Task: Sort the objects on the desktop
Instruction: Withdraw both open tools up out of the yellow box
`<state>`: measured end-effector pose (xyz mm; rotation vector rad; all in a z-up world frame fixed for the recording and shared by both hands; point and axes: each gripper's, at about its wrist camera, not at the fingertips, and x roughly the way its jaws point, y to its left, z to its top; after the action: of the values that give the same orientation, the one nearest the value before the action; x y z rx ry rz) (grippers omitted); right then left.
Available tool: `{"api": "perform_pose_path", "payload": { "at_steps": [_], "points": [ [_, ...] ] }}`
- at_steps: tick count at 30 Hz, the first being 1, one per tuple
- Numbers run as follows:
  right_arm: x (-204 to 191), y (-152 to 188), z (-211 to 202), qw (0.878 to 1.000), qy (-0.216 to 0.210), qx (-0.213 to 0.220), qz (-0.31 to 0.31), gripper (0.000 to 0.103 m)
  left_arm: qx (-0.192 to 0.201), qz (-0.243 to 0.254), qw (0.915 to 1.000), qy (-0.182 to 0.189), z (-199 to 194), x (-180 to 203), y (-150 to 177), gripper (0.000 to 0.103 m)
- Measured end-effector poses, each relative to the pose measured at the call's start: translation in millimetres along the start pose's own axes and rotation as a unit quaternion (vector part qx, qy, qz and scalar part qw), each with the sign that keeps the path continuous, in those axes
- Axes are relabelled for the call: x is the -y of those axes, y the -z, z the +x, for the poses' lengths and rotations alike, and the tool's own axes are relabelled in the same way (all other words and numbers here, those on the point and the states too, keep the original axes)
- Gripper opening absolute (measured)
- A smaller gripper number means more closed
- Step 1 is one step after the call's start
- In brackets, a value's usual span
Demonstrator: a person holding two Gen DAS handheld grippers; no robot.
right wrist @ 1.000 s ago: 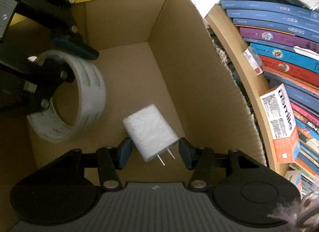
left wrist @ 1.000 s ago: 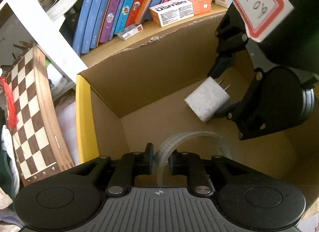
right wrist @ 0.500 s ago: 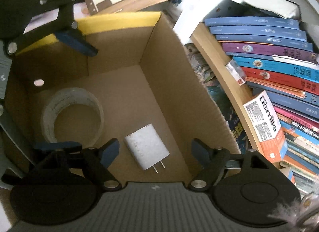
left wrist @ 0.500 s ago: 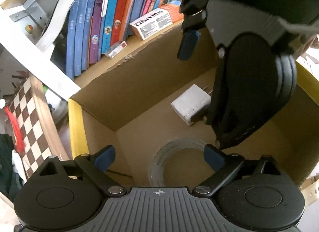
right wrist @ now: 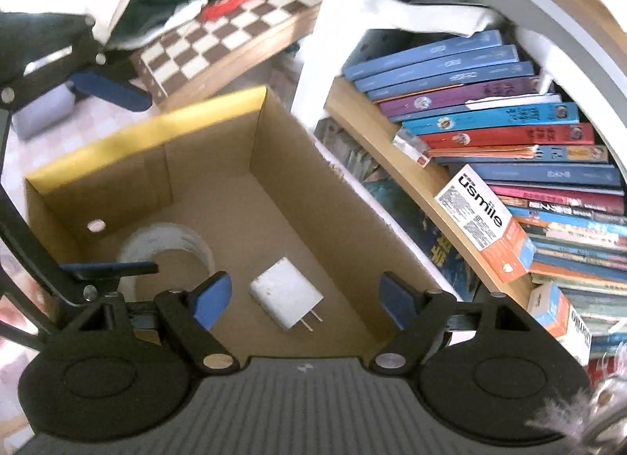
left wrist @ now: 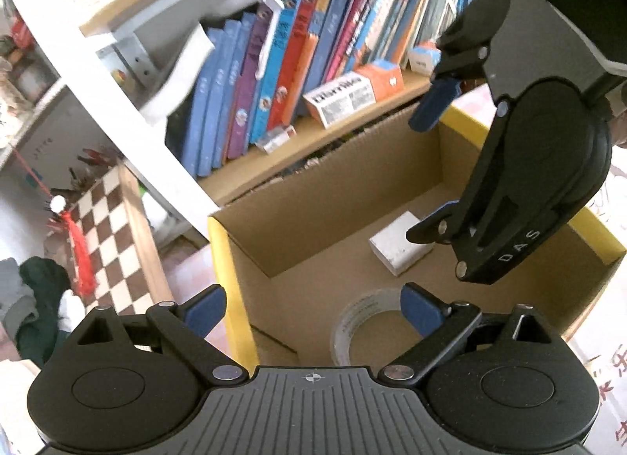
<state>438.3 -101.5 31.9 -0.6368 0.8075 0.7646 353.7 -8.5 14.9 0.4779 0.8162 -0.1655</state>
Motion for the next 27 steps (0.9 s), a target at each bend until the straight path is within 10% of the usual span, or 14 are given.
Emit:
{"api": "perform_pose_path", "payload": {
  "at_steps": [27],
  "points": [
    [-53, 70, -141, 0.977, 0.083, 0.11, 0.166, 0.085, 0.119, -0.071, 0.9903, -0.011, -129, -9, 59, 0.099]
  ]
}}
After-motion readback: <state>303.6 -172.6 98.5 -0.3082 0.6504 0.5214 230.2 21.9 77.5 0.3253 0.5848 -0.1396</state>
